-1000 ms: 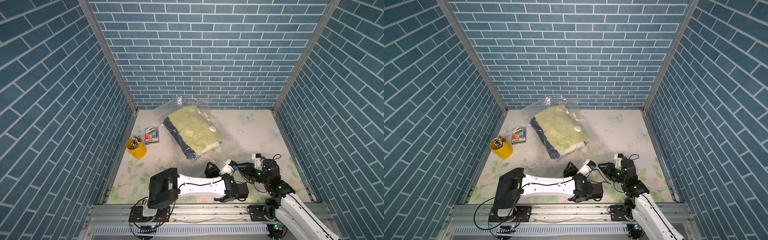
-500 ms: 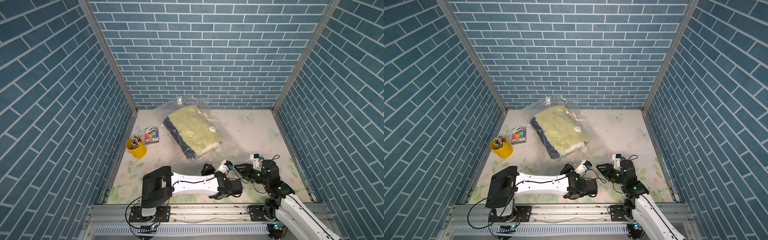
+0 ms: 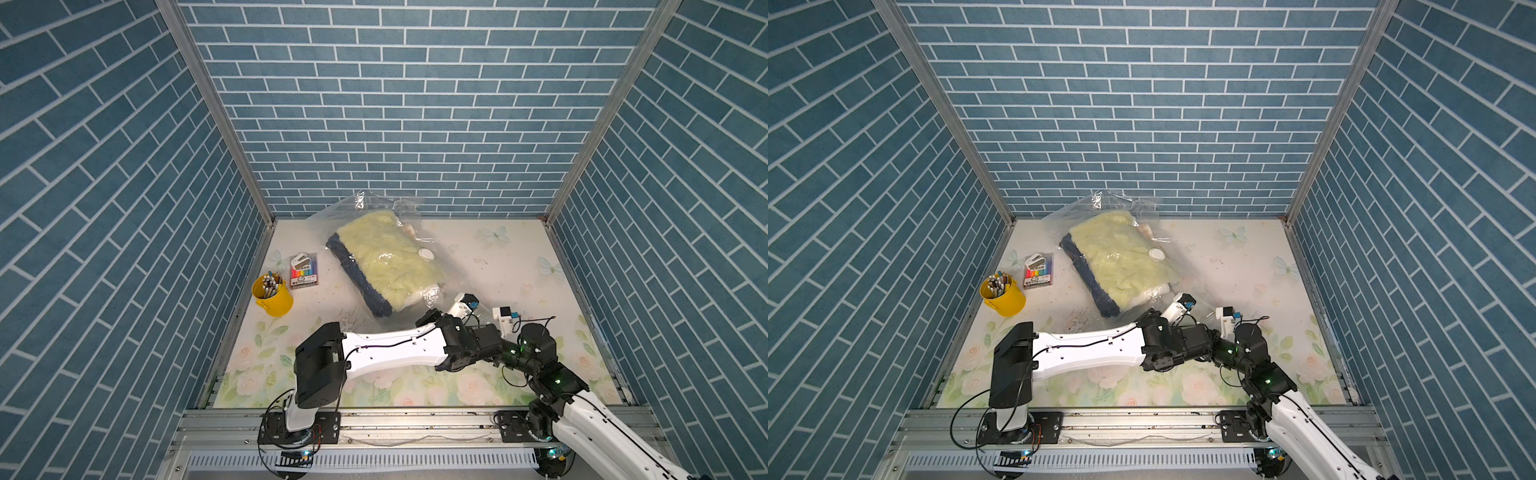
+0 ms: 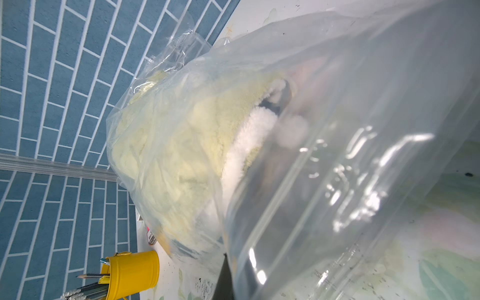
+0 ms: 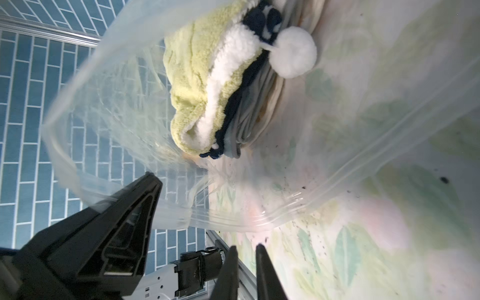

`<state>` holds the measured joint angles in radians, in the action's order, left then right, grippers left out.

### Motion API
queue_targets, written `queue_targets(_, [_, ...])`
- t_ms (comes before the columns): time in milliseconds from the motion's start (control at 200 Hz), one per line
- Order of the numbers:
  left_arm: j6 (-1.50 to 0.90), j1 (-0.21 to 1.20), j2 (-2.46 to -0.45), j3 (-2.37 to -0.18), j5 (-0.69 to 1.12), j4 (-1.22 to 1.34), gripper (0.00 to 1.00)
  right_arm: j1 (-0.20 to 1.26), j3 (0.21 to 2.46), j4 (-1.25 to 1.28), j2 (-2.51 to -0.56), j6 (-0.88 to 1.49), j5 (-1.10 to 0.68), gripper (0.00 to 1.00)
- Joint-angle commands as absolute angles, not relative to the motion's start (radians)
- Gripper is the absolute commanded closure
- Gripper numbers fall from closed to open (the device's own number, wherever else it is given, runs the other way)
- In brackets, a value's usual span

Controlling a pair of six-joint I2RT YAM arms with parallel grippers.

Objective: Take the blanket out of the vacuum bag
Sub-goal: Open the vacuum bag at the center of the board.

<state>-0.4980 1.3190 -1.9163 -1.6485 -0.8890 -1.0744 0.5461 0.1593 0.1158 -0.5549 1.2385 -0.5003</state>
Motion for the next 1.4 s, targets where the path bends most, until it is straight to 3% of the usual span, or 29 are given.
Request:
queue_targets(0, [-0.483, 1.287, -1.887, -1.695, -0.830, -1.055, 1.00, 0.605, 0.125, 0.208, -0.595, 1.258, -0.432, 0.88])
queue_targets(405, [-0.503, 1.198, -1.816, -1.748, -0.705, -0.993, 1.00, 0.857, 0.156, 0.463, -0.913, 1.253, -0.309, 0.92])
queue_targets(725, [-0.502, 1.184, -1.799, -1.750, -0.681, -0.988, 1.00, 0.858, 0.258, 0.639, -1.205, 1.203, -0.384, 0.91])
queue_targets(1020, [-0.516, 1.180, -1.726, -1.664, -0.699, -0.936, 1.00, 0.817, 0.327, 0.924, -1.402, 1.326, -0.338, 0.89])
queue_targets(1185, [-0.534, 1.179, -1.596, -1.541, -0.696, -0.794, 1.00, 0.817, 0.335, 1.002, -1.411, 1.383, -0.224, 0.81])
queue_targets(1290, [-0.545, 1.180, -1.528, -1.467, -0.686, -0.703, 1.00, 0.818, 0.346, 1.021, -1.423, 1.420, -0.171, 0.62])
queue_targets(1395, [-0.539, 1.179, -1.474, -1.405, -0.673, -0.625, 1.00, 0.820, 0.354, 1.066, -1.460, 1.464, -0.141, 0.54])
